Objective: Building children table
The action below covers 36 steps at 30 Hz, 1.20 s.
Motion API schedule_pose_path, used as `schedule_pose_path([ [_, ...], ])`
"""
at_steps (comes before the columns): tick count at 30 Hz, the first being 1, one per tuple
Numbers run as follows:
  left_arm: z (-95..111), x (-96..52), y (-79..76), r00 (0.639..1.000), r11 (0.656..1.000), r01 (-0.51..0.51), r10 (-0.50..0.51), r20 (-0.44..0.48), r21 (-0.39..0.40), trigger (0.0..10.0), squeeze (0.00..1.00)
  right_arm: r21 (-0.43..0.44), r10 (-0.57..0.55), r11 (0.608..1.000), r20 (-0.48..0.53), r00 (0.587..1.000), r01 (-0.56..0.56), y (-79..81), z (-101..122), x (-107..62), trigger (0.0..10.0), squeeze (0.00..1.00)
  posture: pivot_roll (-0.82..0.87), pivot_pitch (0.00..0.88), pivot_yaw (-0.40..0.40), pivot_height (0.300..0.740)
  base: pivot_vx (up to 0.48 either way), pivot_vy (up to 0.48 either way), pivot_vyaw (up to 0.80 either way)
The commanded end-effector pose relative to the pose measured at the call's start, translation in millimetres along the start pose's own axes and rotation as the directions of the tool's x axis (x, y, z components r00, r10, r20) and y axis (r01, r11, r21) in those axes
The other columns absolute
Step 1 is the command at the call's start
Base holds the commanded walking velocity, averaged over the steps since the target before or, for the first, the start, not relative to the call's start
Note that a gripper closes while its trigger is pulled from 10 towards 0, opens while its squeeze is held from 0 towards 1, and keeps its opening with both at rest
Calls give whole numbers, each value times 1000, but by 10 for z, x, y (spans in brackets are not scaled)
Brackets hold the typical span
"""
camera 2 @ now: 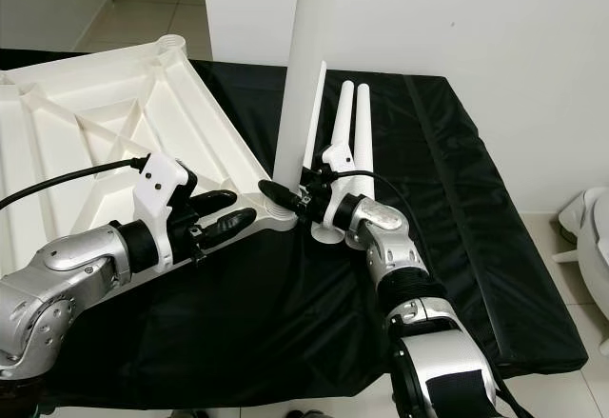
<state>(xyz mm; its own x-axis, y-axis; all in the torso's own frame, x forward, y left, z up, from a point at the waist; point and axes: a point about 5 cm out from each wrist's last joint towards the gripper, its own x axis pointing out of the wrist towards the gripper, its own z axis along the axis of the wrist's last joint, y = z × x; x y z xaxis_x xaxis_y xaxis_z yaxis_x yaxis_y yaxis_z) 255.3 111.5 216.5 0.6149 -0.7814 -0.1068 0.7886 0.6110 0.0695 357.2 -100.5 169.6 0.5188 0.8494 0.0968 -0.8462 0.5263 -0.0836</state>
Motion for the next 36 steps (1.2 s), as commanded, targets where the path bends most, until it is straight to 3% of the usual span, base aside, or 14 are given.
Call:
schedule_pose_path([
  [1, 13, -10, -18, 1000, 1000, -30, 30, 4, 1, 10000, 0, 40, 19, 999, -10, 1000, -18, 56, -61, 7, 10000, 0, 40, 125, -67, 740, 0, 0, 0],
  [9, 8, -6, -28, 1000, 1000, -30, 30, 5, -2, 10000, 0, 6, -28, 1000, 10, 1000, 28, 138, -6, 37, 10000, 0, 41, 119, -77, 740, 0, 0, 0],
  [19, -7, -18, -5, 999, 999, -39, 39, 0, -5, 10000, 0, 24, -255, 967, -2, 967, 255, 211, -53, 28, 10000, 0, 32, 111, -86, 740, 0, 0, 0],
  [29, -55, -54, 55, 998, 999, -53, 53, -24, 0, 10000, 0, 30, -341, 940, -18, 940, 341, 244, -69, -4, 10000, 0, 27, 105, -86, 740, 0, 0, 0],
  [36, -46, -59, 61, 998, 999, -53, 53, -24, 6, 10000, 0, 80, -474, 877, -21, 880, 474, 264, -63, 11, 10000, 0, 28, 107, -86, 740, 0, 0, 0],
])
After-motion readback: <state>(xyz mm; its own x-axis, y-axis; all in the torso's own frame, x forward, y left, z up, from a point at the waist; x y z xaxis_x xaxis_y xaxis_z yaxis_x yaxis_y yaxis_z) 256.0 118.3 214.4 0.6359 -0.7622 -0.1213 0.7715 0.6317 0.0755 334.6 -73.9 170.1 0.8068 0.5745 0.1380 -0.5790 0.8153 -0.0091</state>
